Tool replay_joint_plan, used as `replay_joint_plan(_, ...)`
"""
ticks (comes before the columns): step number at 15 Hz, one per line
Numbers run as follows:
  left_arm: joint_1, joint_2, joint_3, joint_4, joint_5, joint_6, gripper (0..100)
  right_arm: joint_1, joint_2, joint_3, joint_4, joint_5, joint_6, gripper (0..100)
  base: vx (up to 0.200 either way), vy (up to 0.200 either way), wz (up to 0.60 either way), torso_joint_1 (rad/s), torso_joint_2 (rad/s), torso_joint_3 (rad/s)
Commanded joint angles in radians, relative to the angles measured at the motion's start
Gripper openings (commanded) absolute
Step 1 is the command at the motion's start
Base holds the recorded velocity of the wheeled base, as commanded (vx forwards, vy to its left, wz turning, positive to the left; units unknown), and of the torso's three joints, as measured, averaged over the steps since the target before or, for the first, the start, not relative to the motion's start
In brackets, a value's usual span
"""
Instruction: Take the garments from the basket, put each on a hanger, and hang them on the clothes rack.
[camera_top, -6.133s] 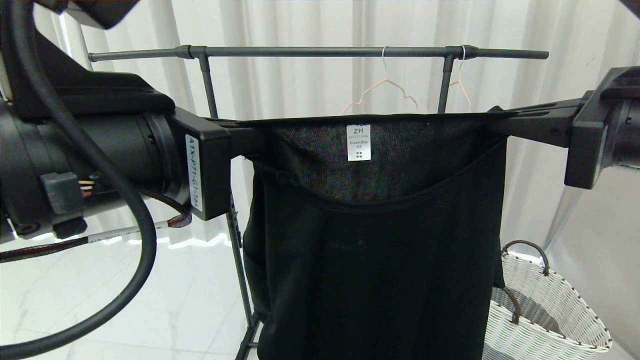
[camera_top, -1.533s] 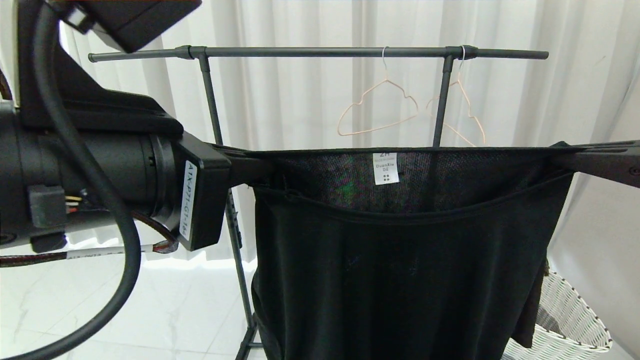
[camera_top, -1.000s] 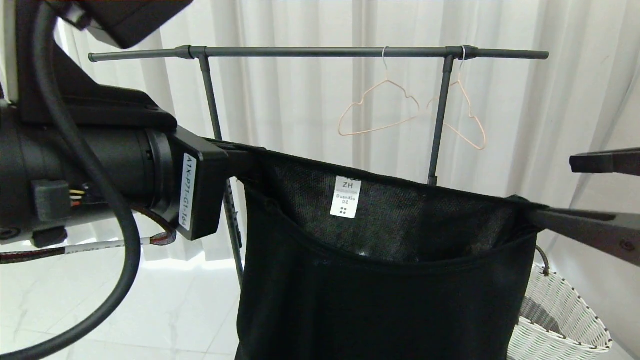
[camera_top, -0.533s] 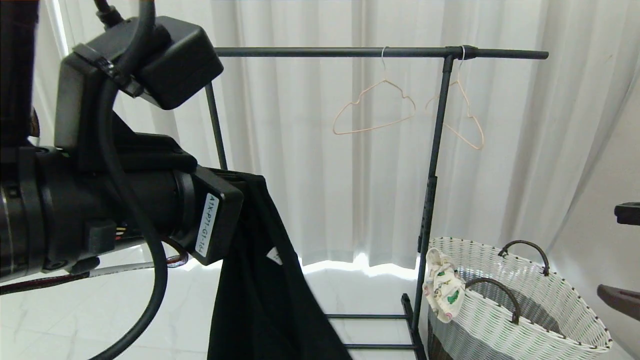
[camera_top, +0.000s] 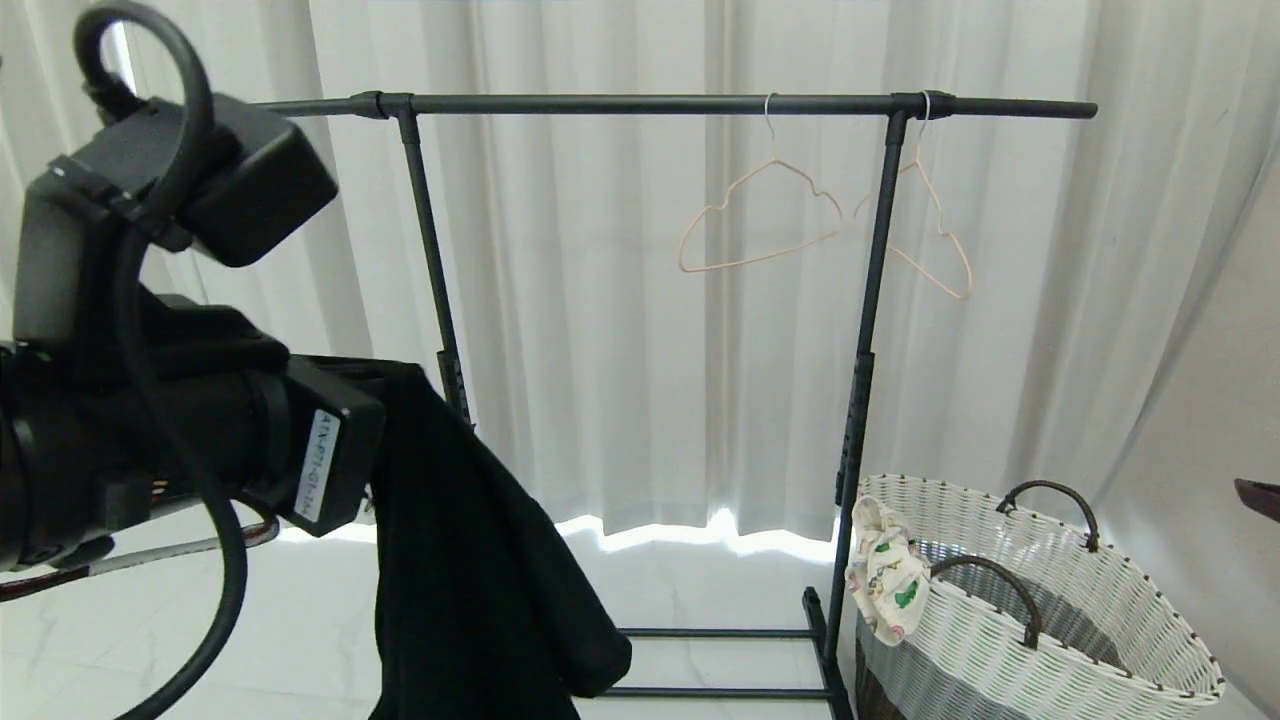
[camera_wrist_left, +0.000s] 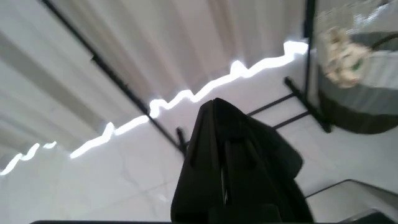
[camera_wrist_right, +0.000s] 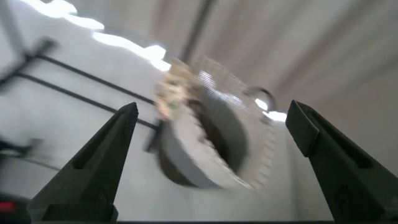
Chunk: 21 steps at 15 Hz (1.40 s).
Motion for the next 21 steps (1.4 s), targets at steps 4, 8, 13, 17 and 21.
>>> replay_joint_plan(4, 0.178, -0.154, 0.177, 0.000, -0.001, 0.018, 0, -0.165, 0.025, 0.049, 0.006, -0.009, -0.064, 100, 0.000, 0.000, 0.00, 0.000, 0.00, 0.000)
replay_joint_plan(8, 0.197, -0.202, 0.264, -0.002, -0.001, 0.016, 0, -0.168, 0.012, 0.080, 0.003, -0.035, -0.101, 100, 0.000, 0.000, 0.00, 0.000, 0.00, 0.000)
replay_joint_plan(13, 0.207, -0.236, 0.270, -0.005, 0.001, 0.070, 0, -0.182, 0.063, 0.071, -0.057, -0.009, -0.035, 100, 0.000, 0.000, 0.00, 0.016, -0.09, -0.068)
replay_joint_plan(17, 0.214, -0.233, 0.270, -0.005, 0.001, 0.072, 0, -0.182, 0.117, 0.066, -0.158, 0.006, 0.018, 100, 0.000, 0.000, 0.00, 0.150, -0.43, -0.266)
replay_joint_plan(21, 0.214, -0.236, 0.262, -0.005, 0.001, 0.072, 0, -0.182, 0.152, 0.037, -0.173, 0.006, 0.045, 100, 0.000, 0.000, 0.00, 0.181, -0.46, -0.278)
